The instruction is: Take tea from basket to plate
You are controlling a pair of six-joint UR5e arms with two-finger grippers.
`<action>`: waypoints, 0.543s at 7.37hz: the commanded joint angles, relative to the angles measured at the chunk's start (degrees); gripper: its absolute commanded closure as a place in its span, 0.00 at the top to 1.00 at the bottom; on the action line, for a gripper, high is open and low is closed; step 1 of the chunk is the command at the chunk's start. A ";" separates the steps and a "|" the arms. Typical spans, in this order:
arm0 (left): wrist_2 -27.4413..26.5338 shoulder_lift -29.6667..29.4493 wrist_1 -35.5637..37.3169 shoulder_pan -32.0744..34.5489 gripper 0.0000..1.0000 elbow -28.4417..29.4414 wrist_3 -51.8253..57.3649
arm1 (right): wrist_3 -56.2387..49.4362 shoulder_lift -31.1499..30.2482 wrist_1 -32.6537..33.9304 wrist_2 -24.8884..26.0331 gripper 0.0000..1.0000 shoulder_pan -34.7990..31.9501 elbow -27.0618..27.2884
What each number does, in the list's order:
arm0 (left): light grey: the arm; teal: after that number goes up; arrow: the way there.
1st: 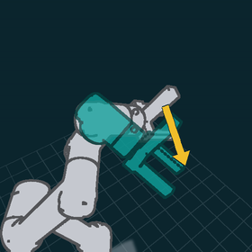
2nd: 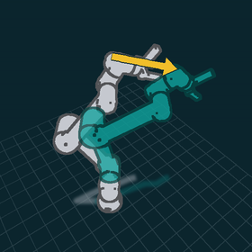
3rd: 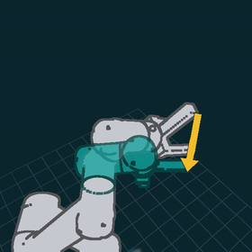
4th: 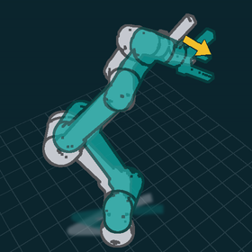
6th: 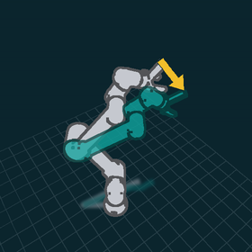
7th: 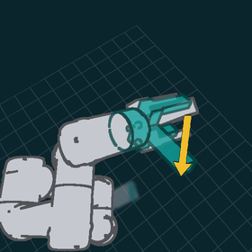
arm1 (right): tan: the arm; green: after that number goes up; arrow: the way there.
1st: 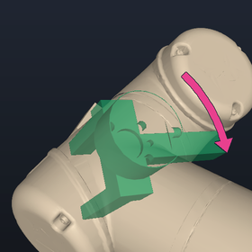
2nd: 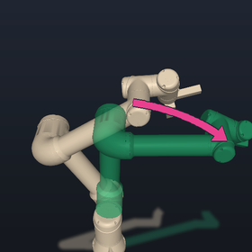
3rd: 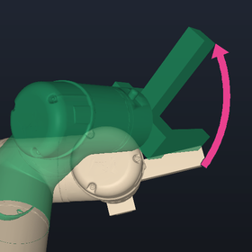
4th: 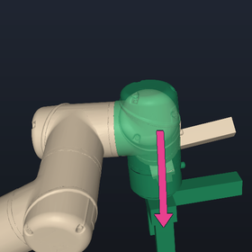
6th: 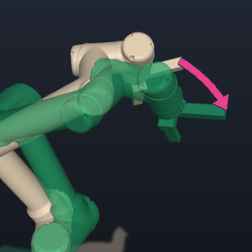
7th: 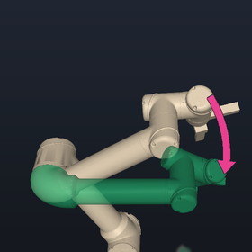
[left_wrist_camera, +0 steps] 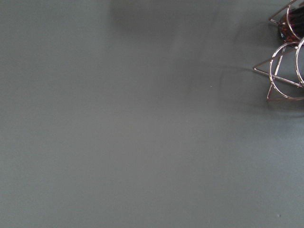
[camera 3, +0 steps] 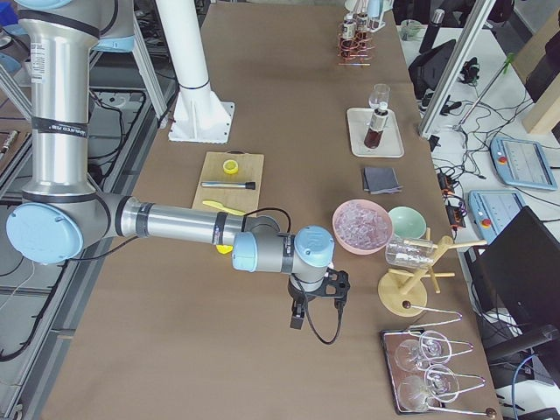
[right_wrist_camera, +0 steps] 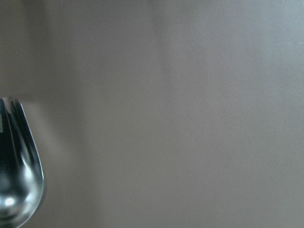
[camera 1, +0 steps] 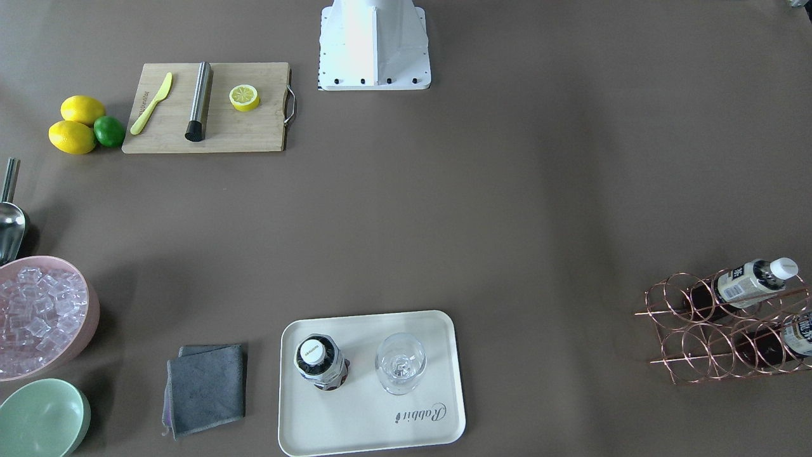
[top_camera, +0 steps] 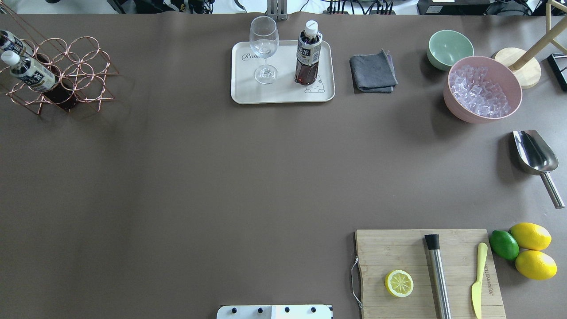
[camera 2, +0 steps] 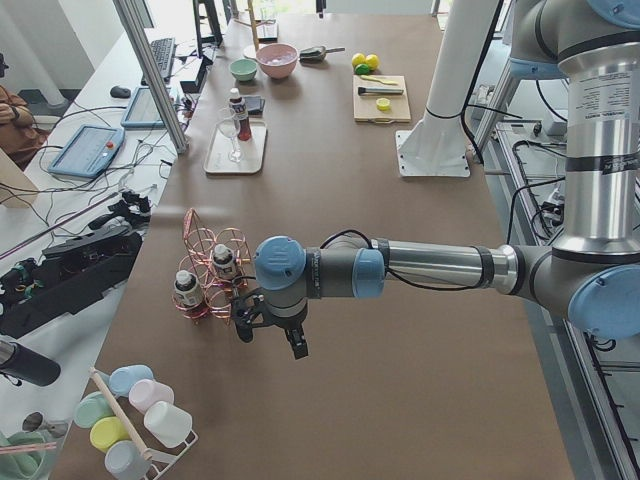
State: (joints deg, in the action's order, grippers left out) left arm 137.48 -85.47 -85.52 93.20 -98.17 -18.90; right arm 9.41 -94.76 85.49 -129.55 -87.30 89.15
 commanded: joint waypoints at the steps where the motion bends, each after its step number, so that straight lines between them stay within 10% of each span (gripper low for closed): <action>1: -3.10 0.13 0.09 -0.73 0.97 -0.62 1.31 | 0.00 -0.08 -0.06 -0.09 1.00 0.03 0.23; 4: -3.71 0.47 0.26 -0.65 0.97 -0.97 16.19 | 0.00 -0.16 -0.06 -0.17 1.00 0.03 0.41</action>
State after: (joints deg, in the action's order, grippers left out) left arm 134.38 -85.40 -85.39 92.50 -98.85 -12.58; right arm 9.40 -94.85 85.43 -129.70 -87.28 89.50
